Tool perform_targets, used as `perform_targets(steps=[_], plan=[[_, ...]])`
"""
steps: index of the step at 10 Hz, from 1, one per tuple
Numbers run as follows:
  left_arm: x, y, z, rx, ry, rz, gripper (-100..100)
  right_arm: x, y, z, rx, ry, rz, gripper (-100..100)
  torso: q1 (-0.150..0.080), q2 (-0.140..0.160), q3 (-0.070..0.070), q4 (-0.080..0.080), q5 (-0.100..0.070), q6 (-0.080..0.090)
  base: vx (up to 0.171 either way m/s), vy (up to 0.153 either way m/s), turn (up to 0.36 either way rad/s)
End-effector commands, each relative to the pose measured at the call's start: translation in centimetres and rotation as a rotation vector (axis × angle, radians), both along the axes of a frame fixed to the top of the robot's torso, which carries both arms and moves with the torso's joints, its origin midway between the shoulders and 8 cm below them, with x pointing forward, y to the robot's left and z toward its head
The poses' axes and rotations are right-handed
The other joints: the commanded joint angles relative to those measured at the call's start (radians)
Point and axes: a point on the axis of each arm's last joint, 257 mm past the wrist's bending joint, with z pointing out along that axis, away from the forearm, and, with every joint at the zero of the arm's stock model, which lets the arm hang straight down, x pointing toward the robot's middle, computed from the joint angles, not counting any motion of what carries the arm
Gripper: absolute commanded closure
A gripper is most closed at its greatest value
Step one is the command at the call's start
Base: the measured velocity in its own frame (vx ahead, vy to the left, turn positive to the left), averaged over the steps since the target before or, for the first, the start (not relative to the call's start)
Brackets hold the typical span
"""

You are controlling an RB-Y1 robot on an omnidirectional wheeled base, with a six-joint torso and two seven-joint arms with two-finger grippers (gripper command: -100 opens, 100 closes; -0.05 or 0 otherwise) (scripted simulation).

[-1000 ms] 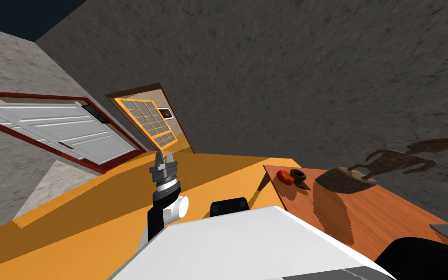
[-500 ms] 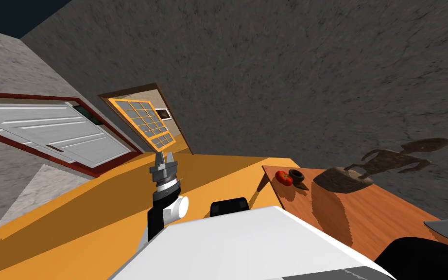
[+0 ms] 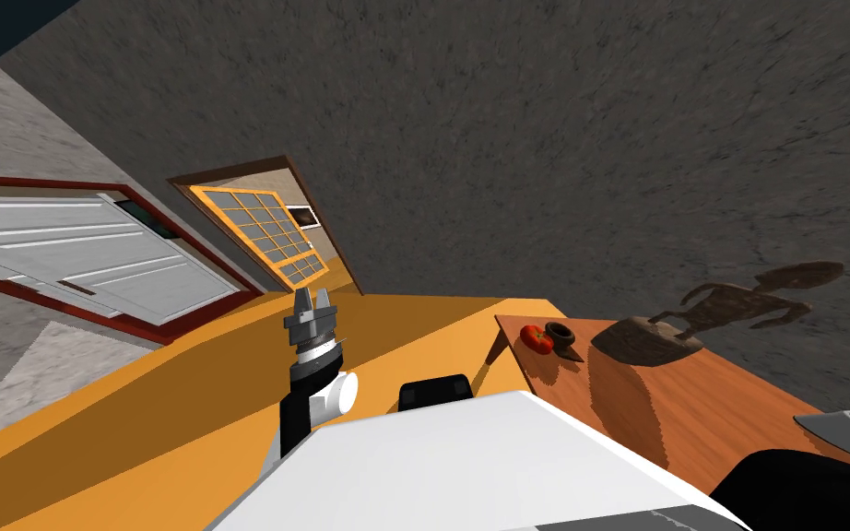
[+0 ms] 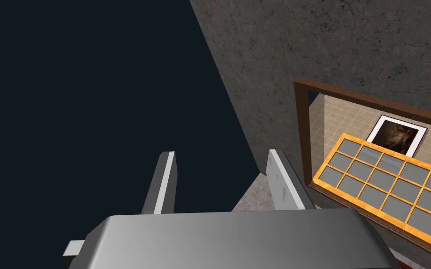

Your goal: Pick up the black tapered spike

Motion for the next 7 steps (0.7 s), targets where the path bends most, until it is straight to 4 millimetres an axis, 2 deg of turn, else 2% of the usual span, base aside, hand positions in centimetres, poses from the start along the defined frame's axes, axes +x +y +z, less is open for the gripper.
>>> perform_targets(steps=[1,6,7], plan=[[0.0,0.0,0.0,0.0,0.0,0.0,0,-0.5,0.5,-0.4,0.0,-0.001,-0.001,-100,0.0,0.0,0.0,0.0,0.0,0.0,0.061,-0.039,-0.082],[0.0,0.0,0.0,0.0,0.0,0.0,0,-1.6,1.7,-1.2,-0.001,-0.003,0.034,-100,-0.002,0.001,0.001,0.001,-0.002,0.0,0.042,-0.031,-0.046],[0.0,0.0,0.0,0.0,0.0,0.0,0,-1.4,1.4,-1.1,-0.002,-0.003,0.027,-100,-0.003,0.002,0.002,0.002,-0.004,0.001,0.02,-0.011,-0.012]])
